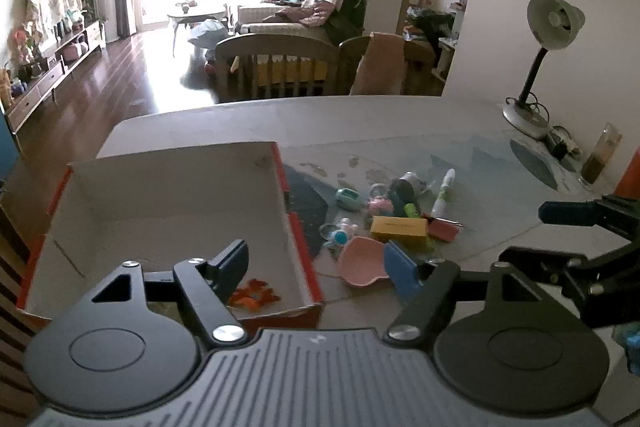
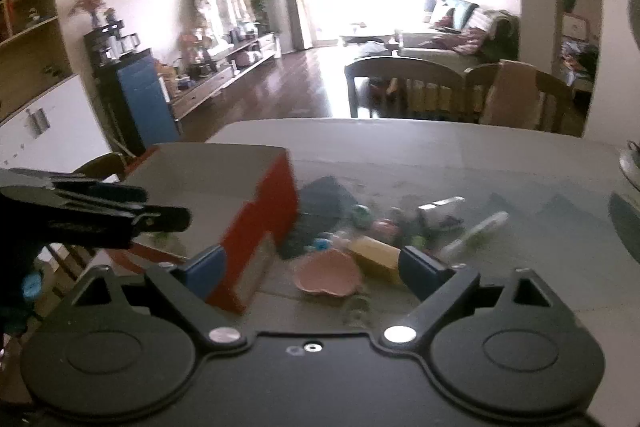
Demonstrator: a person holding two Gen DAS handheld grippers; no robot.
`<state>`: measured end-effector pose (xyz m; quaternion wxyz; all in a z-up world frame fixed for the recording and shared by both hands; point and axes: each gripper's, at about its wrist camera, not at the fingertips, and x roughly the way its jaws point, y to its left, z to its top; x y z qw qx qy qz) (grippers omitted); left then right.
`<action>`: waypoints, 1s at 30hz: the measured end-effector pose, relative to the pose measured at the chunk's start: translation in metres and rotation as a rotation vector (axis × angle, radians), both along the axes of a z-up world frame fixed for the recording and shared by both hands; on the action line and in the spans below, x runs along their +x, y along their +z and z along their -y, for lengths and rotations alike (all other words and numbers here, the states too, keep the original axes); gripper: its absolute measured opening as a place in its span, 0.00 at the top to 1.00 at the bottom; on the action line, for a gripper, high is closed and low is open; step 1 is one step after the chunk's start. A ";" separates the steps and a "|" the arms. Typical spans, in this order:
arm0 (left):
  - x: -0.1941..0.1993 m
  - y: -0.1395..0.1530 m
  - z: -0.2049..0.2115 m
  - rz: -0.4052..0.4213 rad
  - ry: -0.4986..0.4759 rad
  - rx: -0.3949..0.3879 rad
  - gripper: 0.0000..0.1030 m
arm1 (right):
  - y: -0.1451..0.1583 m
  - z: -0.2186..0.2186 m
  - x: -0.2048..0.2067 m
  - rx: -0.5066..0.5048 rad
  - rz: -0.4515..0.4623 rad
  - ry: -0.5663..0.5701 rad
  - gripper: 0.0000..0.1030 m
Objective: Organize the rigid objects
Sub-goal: 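Move both open tools back over the table objects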
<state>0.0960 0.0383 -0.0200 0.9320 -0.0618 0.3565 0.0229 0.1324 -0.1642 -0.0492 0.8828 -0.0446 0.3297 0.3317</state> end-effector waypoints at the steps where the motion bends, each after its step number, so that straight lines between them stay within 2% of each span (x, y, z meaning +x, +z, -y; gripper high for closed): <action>1: 0.003 -0.002 0.005 -0.005 0.000 -0.003 0.28 | -0.002 0.006 0.003 -0.005 0.000 -0.010 0.09; 3: 0.007 -0.007 0.014 -0.012 0.003 -0.006 0.25 | -0.007 0.018 0.010 -0.011 -0.006 -0.025 0.09; 4: 0.010 -0.009 0.018 -0.015 0.004 -0.006 0.19 | -0.009 0.023 0.013 -0.017 -0.008 -0.032 0.09; 5: 0.012 -0.011 0.022 -0.017 0.005 -0.009 0.17 | -0.010 0.029 0.018 -0.023 -0.007 -0.037 0.09; 9: 0.023 -0.018 0.040 -0.030 -0.001 -0.029 0.16 | -0.016 0.047 0.031 -0.043 -0.002 -0.040 0.09; 13: 0.036 -0.033 0.057 -0.058 0.001 -0.050 0.04 | -0.026 0.060 0.049 -0.071 0.007 -0.036 0.09; 16: 0.045 -0.045 0.070 -0.083 0.003 -0.066 0.04 | -0.034 0.067 0.064 -0.094 0.008 -0.029 0.09; 21: 0.058 -0.067 0.094 -0.109 0.019 -0.046 0.01 | -0.053 0.071 0.088 -0.146 0.002 0.002 0.11; 30: 0.074 -0.107 0.120 -0.166 0.046 -0.026 0.01 | -0.085 0.058 0.117 -0.202 -0.001 0.143 0.17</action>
